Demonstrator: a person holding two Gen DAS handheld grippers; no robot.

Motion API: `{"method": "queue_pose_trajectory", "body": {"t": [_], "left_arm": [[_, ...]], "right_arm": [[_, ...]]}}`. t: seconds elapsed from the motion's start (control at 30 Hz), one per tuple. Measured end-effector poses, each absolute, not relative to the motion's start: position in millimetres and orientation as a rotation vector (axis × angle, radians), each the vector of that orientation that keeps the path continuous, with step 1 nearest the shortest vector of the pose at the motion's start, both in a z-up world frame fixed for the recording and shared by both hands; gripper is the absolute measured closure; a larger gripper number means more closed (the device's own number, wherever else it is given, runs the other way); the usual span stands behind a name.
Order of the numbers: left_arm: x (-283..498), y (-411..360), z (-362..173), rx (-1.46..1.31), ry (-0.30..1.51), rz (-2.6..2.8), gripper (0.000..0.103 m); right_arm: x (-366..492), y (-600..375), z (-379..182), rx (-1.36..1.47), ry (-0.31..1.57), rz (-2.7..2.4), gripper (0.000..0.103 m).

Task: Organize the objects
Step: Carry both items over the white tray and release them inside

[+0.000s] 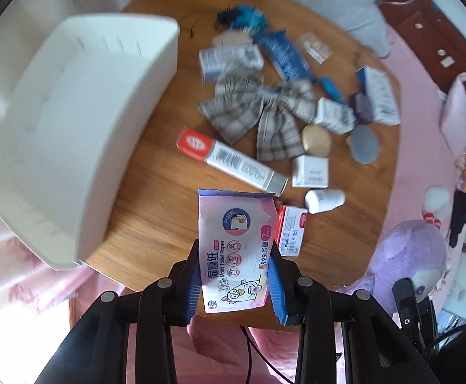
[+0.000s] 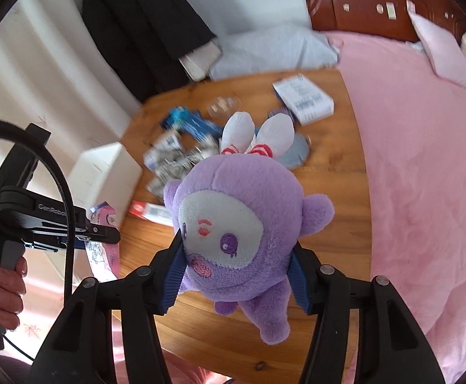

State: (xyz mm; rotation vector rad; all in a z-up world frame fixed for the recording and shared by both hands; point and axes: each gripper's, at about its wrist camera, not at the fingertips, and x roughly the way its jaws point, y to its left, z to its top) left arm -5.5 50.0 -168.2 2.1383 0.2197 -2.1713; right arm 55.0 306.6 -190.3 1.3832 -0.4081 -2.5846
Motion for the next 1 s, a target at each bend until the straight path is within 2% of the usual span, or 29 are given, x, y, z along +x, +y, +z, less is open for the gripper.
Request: {"method": "queue_pose_trajectory", "body": {"t": [0.13,0.33,0.5,0.7,1.0], "left_arm": [[4,18,-162,2.021,0.169,-2.342,0.066],[-3,-46,-105,1.969,0.106,-2.528,0.066],[-18,-110,-81,1.935,0.014,-2.615,0.066],[-42,-161,-72,1.893,-0.184,-2.685,0.066],[-79,-204,-111,1.933,-0.344,-2.677,0.065]], "right_arm": [[65,284,-152,1.273,-0.377,-2.624,0.043],[74,221,-101,1.141,-0.299,-2.643,0.042],[65,147,-76,1.051,-0.209,-2.678,0.042],[48,58,-80,1.05,-0.173,-2.655,0.04],[17,-23,-133,1.272,-0.072,-2.577,0.039]]}}
